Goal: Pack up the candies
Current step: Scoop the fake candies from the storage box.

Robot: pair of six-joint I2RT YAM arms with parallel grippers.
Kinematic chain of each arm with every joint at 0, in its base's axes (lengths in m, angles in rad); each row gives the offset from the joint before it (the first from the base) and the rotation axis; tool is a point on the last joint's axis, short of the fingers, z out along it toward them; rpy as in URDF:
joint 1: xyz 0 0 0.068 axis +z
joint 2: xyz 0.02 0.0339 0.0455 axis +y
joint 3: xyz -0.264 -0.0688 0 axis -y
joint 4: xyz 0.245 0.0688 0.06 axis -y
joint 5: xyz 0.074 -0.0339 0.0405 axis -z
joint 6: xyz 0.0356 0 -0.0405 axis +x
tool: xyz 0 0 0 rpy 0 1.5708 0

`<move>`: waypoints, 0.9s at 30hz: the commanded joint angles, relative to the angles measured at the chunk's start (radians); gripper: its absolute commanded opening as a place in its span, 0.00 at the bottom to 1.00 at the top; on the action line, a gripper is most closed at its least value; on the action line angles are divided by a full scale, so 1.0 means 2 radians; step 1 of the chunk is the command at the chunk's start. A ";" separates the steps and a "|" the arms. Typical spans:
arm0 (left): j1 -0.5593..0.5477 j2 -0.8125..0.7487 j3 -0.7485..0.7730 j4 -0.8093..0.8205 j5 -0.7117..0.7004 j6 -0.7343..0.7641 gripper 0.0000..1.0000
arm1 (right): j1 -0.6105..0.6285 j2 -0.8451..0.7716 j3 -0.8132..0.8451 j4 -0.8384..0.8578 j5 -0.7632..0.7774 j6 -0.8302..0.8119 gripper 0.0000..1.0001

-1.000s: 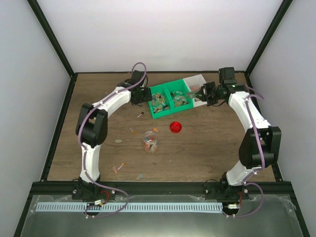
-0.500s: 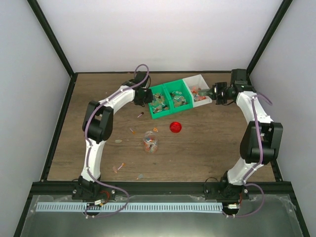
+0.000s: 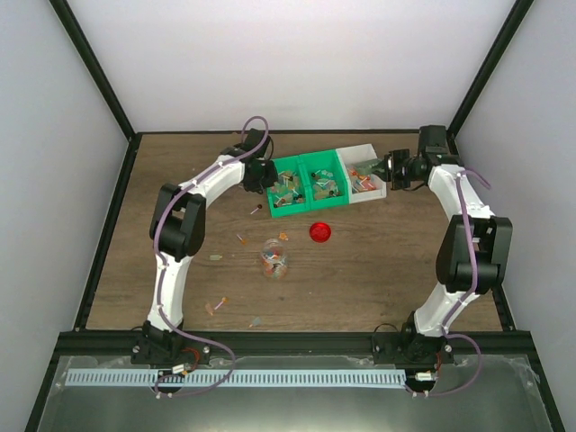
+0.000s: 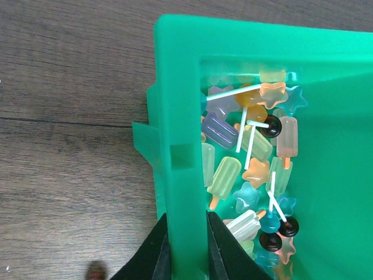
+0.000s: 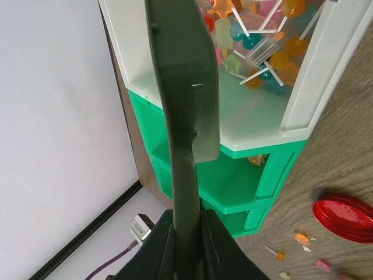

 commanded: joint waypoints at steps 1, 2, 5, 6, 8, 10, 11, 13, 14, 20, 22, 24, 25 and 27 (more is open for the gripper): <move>-0.006 0.005 0.012 -0.013 -0.010 0.016 0.13 | 0.003 0.006 0.013 -0.076 0.012 0.000 0.01; -0.006 0.004 0.013 -0.012 -0.011 0.013 0.13 | 0.006 0.000 0.013 -0.081 0.016 -0.002 0.01; -0.007 0.007 0.016 -0.007 -0.017 0.001 0.12 | 0.009 -0.010 0.005 -0.100 0.021 -0.008 0.01; -0.007 0.007 0.018 -0.006 -0.020 -0.002 0.10 | 0.009 -0.012 0.002 -0.108 0.020 -0.011 0.01; -0.008 0.008 0.019 -0.001 -0.023 -0.007 0.06 | 0.011 -0.012 -0.004 -0.116 0.014 -0.017 0.01; -0.010 0.008 0.021 0.003 -0.028 -0.011 0.04 | 0.012 -0.010 -0.005 -0.125 0.013 -0.024 0.01; -0.011 0.009 0.022 0.005 -0.028 -0.013 0.04 | 0.013 -0.009 -0.004 -0.133 0.015 -0.025 0.01; -0.012 0.011 0.026 0.005 -0.026 -0.015 0.04 | 0.013 -0.009 -0.002 -0.138 0.016 -0.028 0.01; -0.013 0.012 0.029 0.004 -0.027 -0.016 0.04 | 0.013 -0.010 0.000 -0.141 0.018 -0.026 0.01; -0.017 0.016 0.040 0.000 -0.037 -0.019 0.04 | 0.014 0.011 0.048 -0.184 0.042 -0.024 0.01; -0.018 0.019 0.045 -0.004 -0.039 -0.021 0.04 | 0.015 0.038 0.075 -0.221 0.045 -0.037 0.01; -0.018 0.024 0.050 -0.008 -0.033 -0.023 0.04 | 0.015 0.077 0.102 -0.265 0.042 -0.053 0.01; -0.018 0.026 0.054 -0.012 -0.030 -0.025 0.04 | 0.015 0.092 0.117 -0.282 0.038 -0.059 0.01; -0.019 0.028 0.056 -0.015 -0.028 -0.029 0.04 | 0.018 0.113 0.137 -0.306 0.040 -0.066 0.01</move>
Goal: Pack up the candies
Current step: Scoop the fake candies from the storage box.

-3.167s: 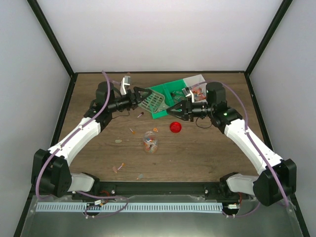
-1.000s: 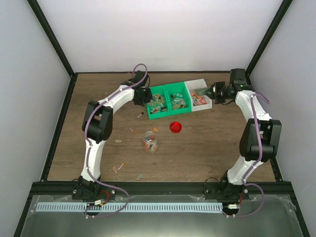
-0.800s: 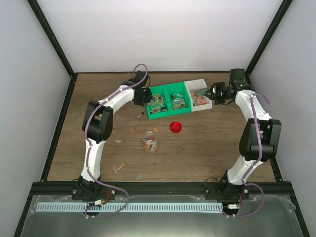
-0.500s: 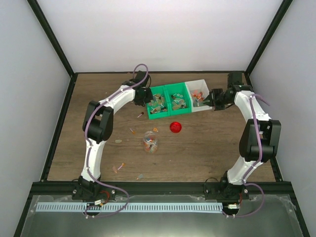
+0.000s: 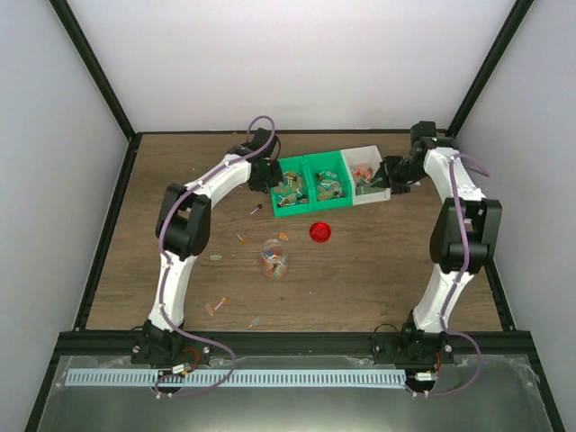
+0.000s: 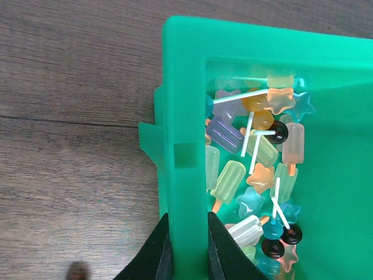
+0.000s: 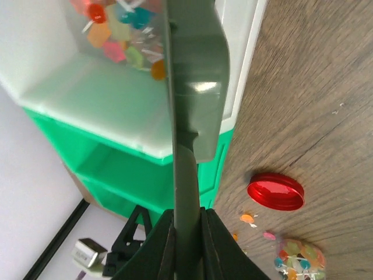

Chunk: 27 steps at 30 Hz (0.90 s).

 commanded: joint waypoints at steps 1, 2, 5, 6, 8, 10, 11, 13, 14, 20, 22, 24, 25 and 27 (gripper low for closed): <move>-0.004 0.010 0.023 0.006 -0.003 -0.014 0.04 | 0.008 0.056 0.046 -0.112 0.016 -0.023 0.01; -0.004 0.010 0.023 0.007 -0.001 -0.015 0.04 | 0.009 0.060 0.050 -0.111 0.016 -0.023 0.01; -0.003 0.016 0.027 0.005 0.005 -0.015 0.04 | 0.009 0.068 0.042 -0.085 0.013 -0.014 0.01; -0.003 0.019 0.030 0.003 0.009 -0.015 0.04 | 0.009 0.072 0.037 -0.073 0.009 -0.011 0.01; -0.003 0.029 0.039 -0.006 0.016 -0.010 0.04 | 0.009 0.083 0.028 -0.049 -0.001 -0.008 0.01; -0.003 0.036 0.047 -0.016 0.022 -0.002 0.04 | 0.009 0.096 0.019 -0.018 -0.012 -0.010 0.01; -0.004 0.038 0.049 -0.018 0.026 0.008 0.04 | 0.009 0.103 0.015 -0.002 -0.016 -0.010 0.01; -0.004 0.042 0.053 -0.025 0.027 0.019 0.04 | 0.009 0.112 -0.002 0.049 -0.034 -0.014 0.01; -0.003 0.044 0.054 -0.028 0.027 0.024 0.04 | 0.009 0.117 -0.009 0.070 -0.043 -0.013 0.01; -0.004 0.050 0.062 -0.043 0.016 0.017 0.04 | 0.009 0.118 -0.002 0.088 -0.045 -0.027 0.01; -0.004 0.050 0.064 -0.043 0.010 0.005 0.04 | 0.009 0.097 -0.005 0.070 -0.048 -0.026 0.01; -0.004 0.048 0.065 -0.042 0.005 -0.008 0.04 | 0.010 0.073 -0.007 0.041 -0.040 -0.025 0.01; -0.004 0.048 0.066 -0.041 0.003 -0.015 0.04 | 0.011 0.061 -0.008 0.029 -0.031 -0.026 0.01; -0.003 0.048 0.065 -0.039 0.002 -0.020 0.04 | 0.011 0.040 -0.016 0.012 -0.024 -0.026 0.01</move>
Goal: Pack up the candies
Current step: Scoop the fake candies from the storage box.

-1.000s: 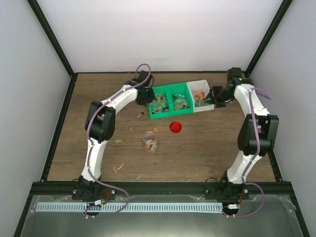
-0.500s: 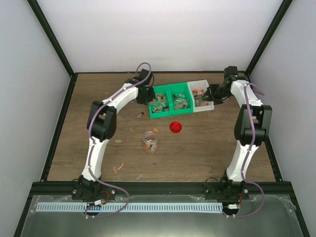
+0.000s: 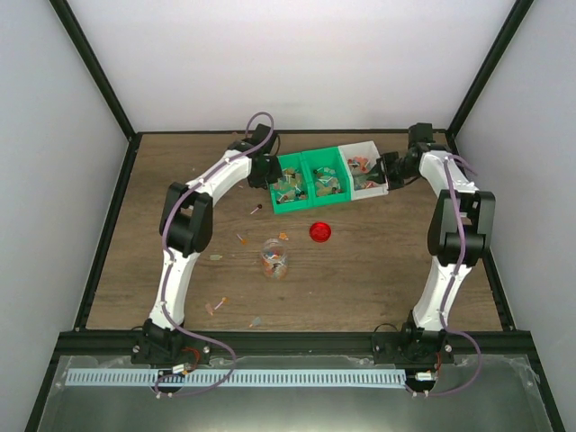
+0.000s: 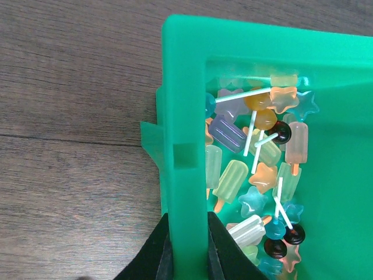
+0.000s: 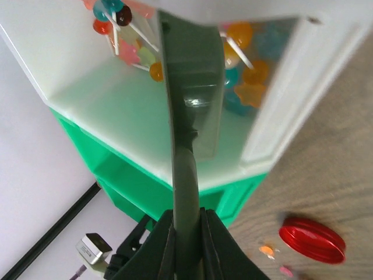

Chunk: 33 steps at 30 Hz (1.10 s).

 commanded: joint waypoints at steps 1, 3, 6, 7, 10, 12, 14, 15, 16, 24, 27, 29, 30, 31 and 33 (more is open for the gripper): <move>-0.009 0.017 0.011 -0.003 0.003 -0.019 0.04 | 0.014 -0.040 -0.031 -0.108 0.017 0.012 0.01; -0.009 0.017 0.010 -0.003 0.001 -0.037 0.04 | 0.015 -0.054 -0.047 -0.107 0.010 0.017 0.01; -0.010 0.020 0.011 -0.003 0.003 -0.038 0.04 | 0.016 -0.058 -0.065 -0.088 0.011 0.021 0.01; -0.009 0.021 0.011 -0.004 0.006 -0.036 0.04 | 0.016 -0.050 -0.070 -0.079 0.009 0.022 0.01; -0.010 0.026 0.011 -0.008 0.019 -0.028 0.04 | 0.015 -0.009 -0.074 -0.046 -0.008 0.016 0.01; -0.011 0.032 0.012 -0.008 0.033 -0.018 0.04 | 0.015 0.029 -0.066 -0.019 -0.020 0.010 0.01; -0.013 0.041 0.023 -0.014 0.035 0.003 0.04 | 0.014 0.067 -0.048 0.009 -0.034 0.003 0.01; -0.013 0.043 0.026 -0.018 0.035 0.011 0.04 | 0.014 0.082 -0.042 0.026 -0.038 0.001 0.01; -0.014 0.046 0.027 -0.020 0.036 0.015 0.04 | 0.014 0.093 -0.035 0.039 -0.040 0.000 0.01; -0.015 0.052 0.038 -0.021 0.057 0.024 0.04 | 0.014 0.096 -0.121 0.318 -0.096 0.009 0.01; -0.015 0.051 0.040 -0.021 0.060 0.020 0.04 | 0.014 0.097 -0.154 0.421 -0.127 0.002 0.01; -0.014 0.049 0.039 -0.020 0.059 0.012 0.04 | 0.014 0.098 -0.161 0.446 -0.140 -0.017 0.01; -0.014 0.047 0.037 -0.016 0.061 0.009 0.04 | 0.014 0.096 -0.165 0.463 -0.146 -0.026 0.01; -0.013 0.043 0.032 -0.010 0.065 0.004 0.04 | 0.014 0.093 -0.172 0.487 -0.157 -0.034 0.01; -0.013 0.037 0.026 0.003 0.067 -0.005 0.04 | 0.014 0.088 -0.187 0.530 -0.181 -0.035 0.01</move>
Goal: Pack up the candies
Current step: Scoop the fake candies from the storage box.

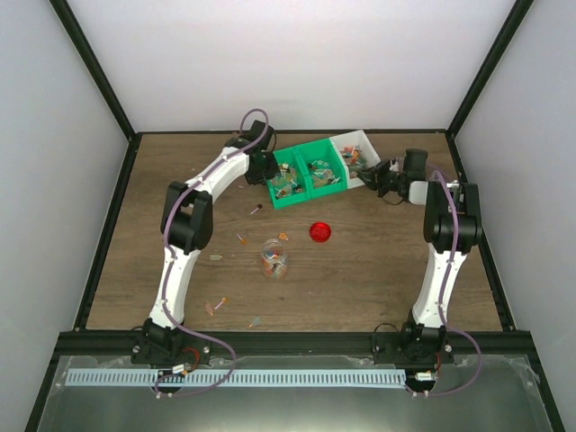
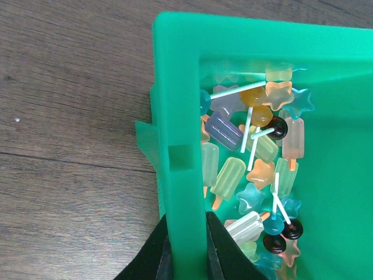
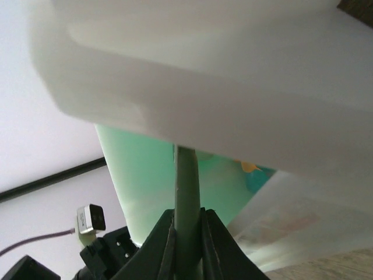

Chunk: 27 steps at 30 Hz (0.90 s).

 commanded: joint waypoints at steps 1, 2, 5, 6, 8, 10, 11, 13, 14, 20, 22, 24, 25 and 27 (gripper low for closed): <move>-0.024 0.013 -0.010 0.019 0.068 0.014 0.04 | 0.023 0.014 -0.040 0.089 -0.081 -0.014 0.01; -0.024 0.014 -0.008 0.020 0.068 0.009 0.04 | 0.022 0.008 -0.051 0.107 -0.085 -0.010 0.01; -0.024 0.012 -0.005 0.022 0.059 0.004 0.04 | 0.023 -0.013 -0.078 0.154 -0.099 0.001 0.01; -0.023 0.011 -0.005 0.022 0.054 -0.002 0.04 | 0.022 -0.018 -0.085 0.168 -0.105 0.003 0.01; -0.023 0.009 -0.006 0.022 0.048 -0.012 0.04 | 0.021 -0.027 -0.093 0.182 -0.114 0.004 0.01; -0.022 0.008 -0.006 0.025 0.047 -0.017 0.04 | 0.020 -0.034 -0.097 0.186 -0.120 0.002 0.01; -0.022 0.008 -0.005 0.027 0.047 -0.019 0.04 | 0.019 -0.036 -0.100 0.188 -0.123 0.002 0.01; -0.022 0.007 -0.005 0.030 0.046 -0.025 0.04 | 0.017 -0.039 -0.106 0.192 -0.127 0.002 0.01; -0.022 0.005 -0.005 0.030 0.046 -0.026 0.04 | 0.016 -0.041 -0.111 0.204 -0.132 0.004 0.01; -0.020 0.001 -0.005 0.031 0.043 -0.028 0.04 | 0.005 -0.046 -0.128 0.190 -0.142 0.006 0.01; -0.020 0.001 -0.003 0.030 0.041 -0.028 0.04 | 0.001 -0.054 -0.115 0.108 -0.130 -0.006 0.01; -0.020 0.000 -0.002 0.029 0.037 -0.028 0.04 | 0.000 -0.070 -0.082 -0.017 -0.098 -0.032 0.01; -0.020 0.000 -0.002 0.029 0.036 -0.027 0.04 | 0.001 -0.079 -0.063 -0.078 -0.087 -0.044 0.01; -0.020 0.001 -0.002 0.030 0.036 -0.028 0.04 | 0.003 -0.094 -0.021 -0.187 -0.051 -0.070 0.01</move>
